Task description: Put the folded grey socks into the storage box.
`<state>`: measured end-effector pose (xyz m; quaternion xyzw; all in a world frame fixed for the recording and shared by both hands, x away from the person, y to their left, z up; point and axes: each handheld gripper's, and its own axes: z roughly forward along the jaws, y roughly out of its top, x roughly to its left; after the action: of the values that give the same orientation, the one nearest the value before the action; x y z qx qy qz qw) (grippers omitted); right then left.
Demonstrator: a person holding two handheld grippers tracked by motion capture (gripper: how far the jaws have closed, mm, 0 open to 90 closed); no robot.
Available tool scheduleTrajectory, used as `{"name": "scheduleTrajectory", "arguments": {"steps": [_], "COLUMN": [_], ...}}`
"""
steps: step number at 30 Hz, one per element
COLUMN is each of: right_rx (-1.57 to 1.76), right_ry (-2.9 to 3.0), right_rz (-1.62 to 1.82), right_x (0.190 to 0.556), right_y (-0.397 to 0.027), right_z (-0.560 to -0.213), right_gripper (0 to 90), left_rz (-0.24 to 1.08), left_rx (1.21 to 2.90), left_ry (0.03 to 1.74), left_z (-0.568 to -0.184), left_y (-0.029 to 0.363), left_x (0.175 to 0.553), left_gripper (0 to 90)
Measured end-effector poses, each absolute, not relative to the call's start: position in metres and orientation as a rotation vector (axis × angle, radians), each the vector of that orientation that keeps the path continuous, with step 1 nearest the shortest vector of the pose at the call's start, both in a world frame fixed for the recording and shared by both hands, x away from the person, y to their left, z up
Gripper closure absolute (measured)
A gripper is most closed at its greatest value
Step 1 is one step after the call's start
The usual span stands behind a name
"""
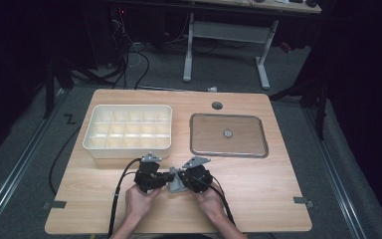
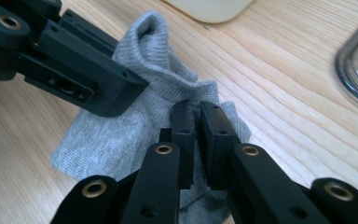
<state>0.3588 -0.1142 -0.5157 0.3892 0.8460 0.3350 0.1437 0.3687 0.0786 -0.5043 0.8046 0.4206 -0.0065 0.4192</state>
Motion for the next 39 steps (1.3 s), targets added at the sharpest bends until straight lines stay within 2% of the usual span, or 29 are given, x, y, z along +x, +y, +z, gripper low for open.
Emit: {"name": "scheduleTrajectory", "arguments": {"steps": [4, 14, 31, 39], "right_rx": [1.098, 1.073, 1.074, 1.034], "right_ry": [2.457, 2.488, 2.461, 2.480], "right_rz": [0.958, 0.952, 1.034, 0.940], "right_x": [0.364, 0.369, 0.343, 0.346], "right_y": [-0.104, -0.091, -0.105, -0.099], "right_z": [-0.516, -0.517, -0.503, -0.515], "right_gripper": [86.3, 86.8, 64.8, 61.6], "left_rz": [-0.006, 0.041, 0.079, 0.092], "left_rx": [1.975, 2.021, 2.036, 2.047], "left_ry": [1.066, 1.056, 1.107, 1.114], "left_z": [-0.499, -0.496, -0.492, -0.491], "left_y": [0.088, 0.088, 0.087, 0.083], "left_x": [0.371, 0.374, 0.372, 0.369], "left_gripper": [82.5, 83.9, 84.2, 84.3]}}
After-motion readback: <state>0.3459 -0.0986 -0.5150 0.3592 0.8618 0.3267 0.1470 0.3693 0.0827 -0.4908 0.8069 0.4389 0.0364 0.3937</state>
